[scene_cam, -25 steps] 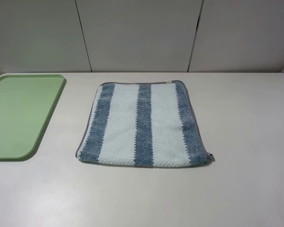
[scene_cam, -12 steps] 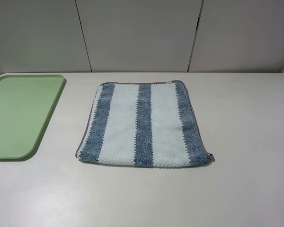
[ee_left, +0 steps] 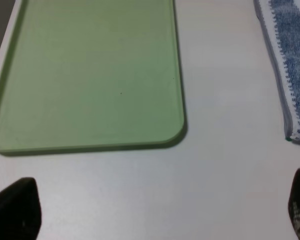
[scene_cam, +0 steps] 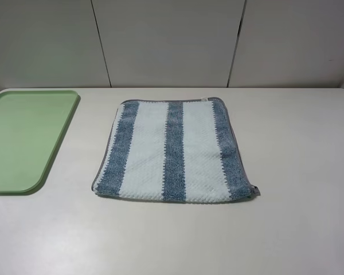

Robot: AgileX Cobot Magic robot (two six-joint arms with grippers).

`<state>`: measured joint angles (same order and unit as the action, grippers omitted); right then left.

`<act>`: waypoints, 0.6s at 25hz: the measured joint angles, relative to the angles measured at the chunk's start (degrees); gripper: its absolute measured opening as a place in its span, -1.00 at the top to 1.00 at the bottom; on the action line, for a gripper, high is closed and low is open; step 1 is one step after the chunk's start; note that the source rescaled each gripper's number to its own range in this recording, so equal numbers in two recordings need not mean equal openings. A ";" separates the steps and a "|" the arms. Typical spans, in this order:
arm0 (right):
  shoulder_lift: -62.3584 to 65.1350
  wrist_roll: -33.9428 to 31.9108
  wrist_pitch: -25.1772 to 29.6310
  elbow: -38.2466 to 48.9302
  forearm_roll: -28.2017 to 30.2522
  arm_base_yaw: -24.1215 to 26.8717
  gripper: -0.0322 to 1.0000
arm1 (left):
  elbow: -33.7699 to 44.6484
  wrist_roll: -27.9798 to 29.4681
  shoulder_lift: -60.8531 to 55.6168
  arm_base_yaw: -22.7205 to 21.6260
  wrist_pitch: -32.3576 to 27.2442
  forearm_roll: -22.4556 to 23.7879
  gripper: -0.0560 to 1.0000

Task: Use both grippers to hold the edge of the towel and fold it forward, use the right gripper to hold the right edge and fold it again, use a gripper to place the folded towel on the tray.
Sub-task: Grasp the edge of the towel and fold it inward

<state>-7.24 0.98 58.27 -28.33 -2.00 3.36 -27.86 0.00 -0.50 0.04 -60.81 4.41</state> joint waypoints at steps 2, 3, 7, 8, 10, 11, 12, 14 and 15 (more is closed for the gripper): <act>0.00 0.00 0.00 0.00 0.00 0.00 -1.00 | 0.00 0.00 0.00 0.00 0.00 0.05 -0.99; 0.00 0.00 0.00 0.00 0.00 0.00 -1.00 | 0.00 0.00 0.00 0.00 0.00 0.05 -0.99; 0.00 0.00 0.00 0.00 0.00 0.00 -1.00 | 0.00 0.00 0.00 0.00 0.00 0.05 -0.98; 0.00 0.00 0.00 0.00 0.00 0.00 -1.00 | 0.00 0.00 0.00 0.00 0.00 0.05 -0.98; 0.00 0.00 0.00 0.00 0.00 0.00 -1.00 | 0.00 0.00 0.00 0.00 0.00 0.05 -0.98; 0.00 0.00 0.00 0.00 0.00 0.00 -1.00 | 0.00 0.00 0.00 0.00 0.00 0.05 -0.98; 0.00 0.00 0.00 0.00 0.00 0.00 -1.00 | 0.00 0.00 0.00 0.00 0.00 0.05 -0.98; 0.00 0.00 0.00 0.00 0.00 0.00 -1.00 | 0.00 0.00 0.00 0.00 0.00 0.05 -0.98; 0.00 0.00 0.00 0.00 0.00 0.00 -1.00 | 0.00 0.00 0.00 0.00 0.00 0.10 -0.98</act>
<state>-7.24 0.98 58.27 -28.33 -2.00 3.36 -27.86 0.00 -0.50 0.04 -60.81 4.51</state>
